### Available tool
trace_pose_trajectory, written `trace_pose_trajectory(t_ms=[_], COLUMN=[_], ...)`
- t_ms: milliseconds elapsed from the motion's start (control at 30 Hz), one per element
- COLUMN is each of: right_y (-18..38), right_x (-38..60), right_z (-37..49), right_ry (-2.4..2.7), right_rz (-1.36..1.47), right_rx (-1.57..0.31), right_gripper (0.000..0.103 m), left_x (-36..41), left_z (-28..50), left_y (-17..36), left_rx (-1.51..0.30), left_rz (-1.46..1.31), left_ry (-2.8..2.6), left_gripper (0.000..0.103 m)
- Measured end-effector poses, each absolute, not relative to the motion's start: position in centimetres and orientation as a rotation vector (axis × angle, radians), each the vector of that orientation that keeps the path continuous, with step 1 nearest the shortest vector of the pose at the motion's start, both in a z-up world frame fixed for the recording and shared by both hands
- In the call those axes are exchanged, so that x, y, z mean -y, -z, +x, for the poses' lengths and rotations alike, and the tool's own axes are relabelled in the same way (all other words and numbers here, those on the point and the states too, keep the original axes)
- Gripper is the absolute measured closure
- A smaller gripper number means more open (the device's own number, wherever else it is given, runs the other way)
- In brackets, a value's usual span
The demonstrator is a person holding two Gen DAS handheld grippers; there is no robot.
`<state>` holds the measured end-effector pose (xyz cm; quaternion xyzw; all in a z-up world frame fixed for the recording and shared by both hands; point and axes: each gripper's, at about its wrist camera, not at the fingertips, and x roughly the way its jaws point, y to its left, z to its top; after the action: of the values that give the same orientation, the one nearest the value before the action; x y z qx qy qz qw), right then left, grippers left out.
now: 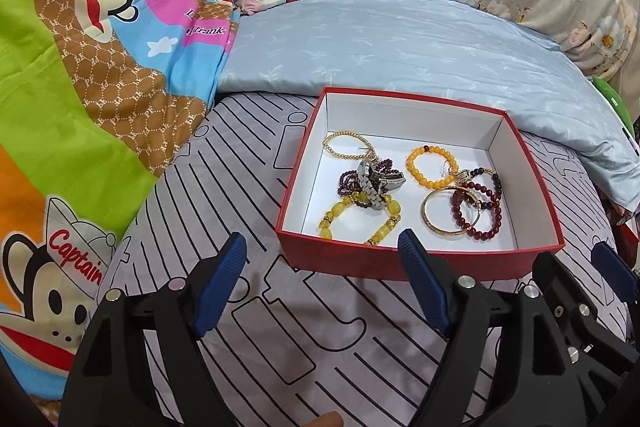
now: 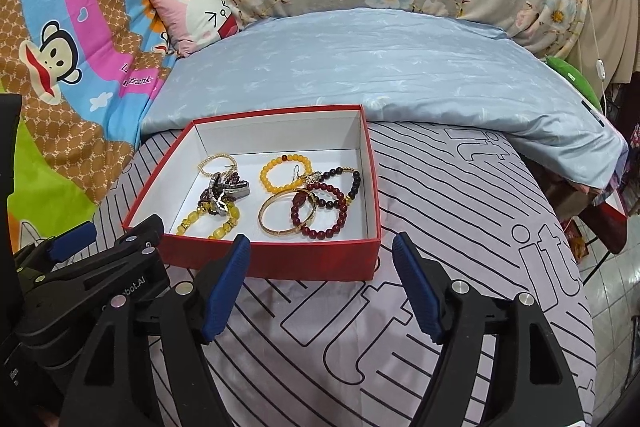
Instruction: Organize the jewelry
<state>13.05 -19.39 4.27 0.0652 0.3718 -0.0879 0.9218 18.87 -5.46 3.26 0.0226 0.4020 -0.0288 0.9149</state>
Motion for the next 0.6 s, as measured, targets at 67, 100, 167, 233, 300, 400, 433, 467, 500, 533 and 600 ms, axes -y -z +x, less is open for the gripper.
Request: trace_pose_trajectory(t_ms=[67, 100, 167, 233, 300, 400, 433, 467, 500, 533, 600], right_y=[-4.27, -4.27, -4.28, -4.35, -4.44, -4.48, -4.48, -4.5, -4.5, -4.54, -4.5], right_x=[19.36, 19.36, 19.33, 19.27, 19.23, 19.25, 19.26, 19.28, 19.29, 19.29, 19.3], right_z=[12.97, 12.91, 12.85, 12.65, 12.38, 12.21, 12.2, 12.21, 12.21, 12.12, 12.21], right_ry=[0.179, 0.178, 0.179, 0.18, 0.181, 0.182, 0.181, 0.18, 0.181, 0.181, 0.18], right_rz=[0.137, 0.138, 0.138, 0.137, 0.138, 0.138, 0.139, 0.14, 0.139, 0.14, 0.139], right_rx=[-0.763, -0.763, -0.762, -0.759, -0.756, -0.756, -0.757, -0.757, -0.756, -0.756, -0.755], right_gripper=[0.032, 0.032, 0.032, 0.032, 0.032, 0.032, 0.032, 0.032, 0.032, 0.032, 0.032], left_x=[5.43, 5.41, 5.37, 5.33, 5.27, 5.31, 5.34, 5.35, 5.36, 5.34, 5.35], left_z=[18.68, 18.59, 18.45, 18.28, 18.12, 17.94, 17.88, 17.91, 17.89, 17.92, 17.86], left_y=[-3.33, -3.37, -3.44, -3.58, -3.67, -3.69, -3.7, -3.7, -3.7, -3.69, -3.71], left_rx=[-0.827, -0.825, -0.824, -0.819, -0.817, -0.816, -0.815, -0.815, -0.815, -0.815, -0.812], left_rz=[0.045, 0.045, 0.047, 0.049, 0.046, 0.046, 0.046, 0.046, 0.047, 0.048, 0.047], left_ry=[0.058, 0.058, 0.056, 0.054, 0.054, 0.052, 0.052, 0.053, 0.053, 0.052, 0.053], left_gripper=[0.029, 0.029, 0.029, 0.029, 0.029, 0.029, 0.029, 0.029, 0.029, 0.029, 0.029])
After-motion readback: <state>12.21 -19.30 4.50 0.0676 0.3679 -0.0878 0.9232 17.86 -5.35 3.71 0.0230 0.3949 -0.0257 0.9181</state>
